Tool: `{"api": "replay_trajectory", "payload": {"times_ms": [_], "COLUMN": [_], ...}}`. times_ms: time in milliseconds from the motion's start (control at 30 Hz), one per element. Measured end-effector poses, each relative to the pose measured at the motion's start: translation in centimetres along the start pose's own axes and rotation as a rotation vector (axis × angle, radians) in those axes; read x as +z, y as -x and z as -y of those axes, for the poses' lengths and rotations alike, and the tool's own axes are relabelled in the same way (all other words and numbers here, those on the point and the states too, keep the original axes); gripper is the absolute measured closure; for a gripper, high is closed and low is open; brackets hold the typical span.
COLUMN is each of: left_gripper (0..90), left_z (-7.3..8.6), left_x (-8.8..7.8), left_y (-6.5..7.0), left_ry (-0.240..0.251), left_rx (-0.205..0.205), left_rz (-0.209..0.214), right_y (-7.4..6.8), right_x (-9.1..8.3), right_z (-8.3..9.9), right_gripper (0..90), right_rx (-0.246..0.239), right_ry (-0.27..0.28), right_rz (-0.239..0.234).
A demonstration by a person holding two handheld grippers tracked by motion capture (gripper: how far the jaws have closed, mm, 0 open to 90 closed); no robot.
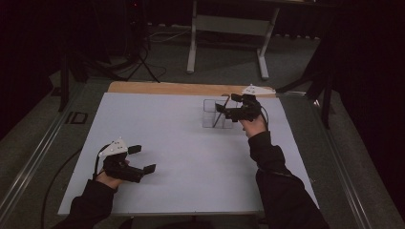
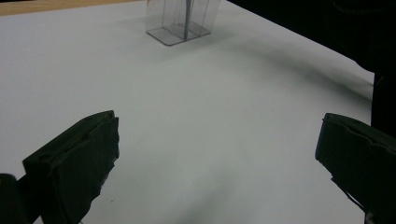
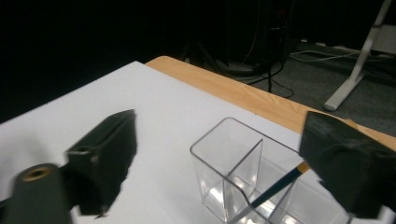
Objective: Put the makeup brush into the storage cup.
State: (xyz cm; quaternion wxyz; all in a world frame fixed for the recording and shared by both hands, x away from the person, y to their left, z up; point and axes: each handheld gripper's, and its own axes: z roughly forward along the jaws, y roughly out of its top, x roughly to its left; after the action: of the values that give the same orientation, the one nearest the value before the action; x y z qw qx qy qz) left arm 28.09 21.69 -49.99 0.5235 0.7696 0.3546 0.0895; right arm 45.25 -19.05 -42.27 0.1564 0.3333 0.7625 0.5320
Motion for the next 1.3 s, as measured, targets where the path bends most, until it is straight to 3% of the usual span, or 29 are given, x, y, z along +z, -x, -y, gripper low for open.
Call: {"api": "replay_trajectory", "payload": {"times_ms": [533,1067,1300], "left_gripper": [0.0,0.0,0.0], "left_z": [0.0,-0.1,-0.1], "left_x": [-0.2,-0.4,-0.3], "left_y": [0.0,0.0,0.1], "left_ry": [0.010,0.018,0.018], "left_rx": [-0.001,-0.002,-0.002], "left_rz": [-0.002,-0.002,0.005], "right_y": [-1.1,-3.1,-4.1], "right_x": [-2.2,-4.8,-5.8], "right_z": [2.1,4.3,6.2], "right_gripper": [14.1,13.9,13.9], "right_rx": [-0.018,-0.019,0.014], "right_ry": [0.013,0.000,-0.008], "right_rz": [-0.019,-0.079,-0.091]}}
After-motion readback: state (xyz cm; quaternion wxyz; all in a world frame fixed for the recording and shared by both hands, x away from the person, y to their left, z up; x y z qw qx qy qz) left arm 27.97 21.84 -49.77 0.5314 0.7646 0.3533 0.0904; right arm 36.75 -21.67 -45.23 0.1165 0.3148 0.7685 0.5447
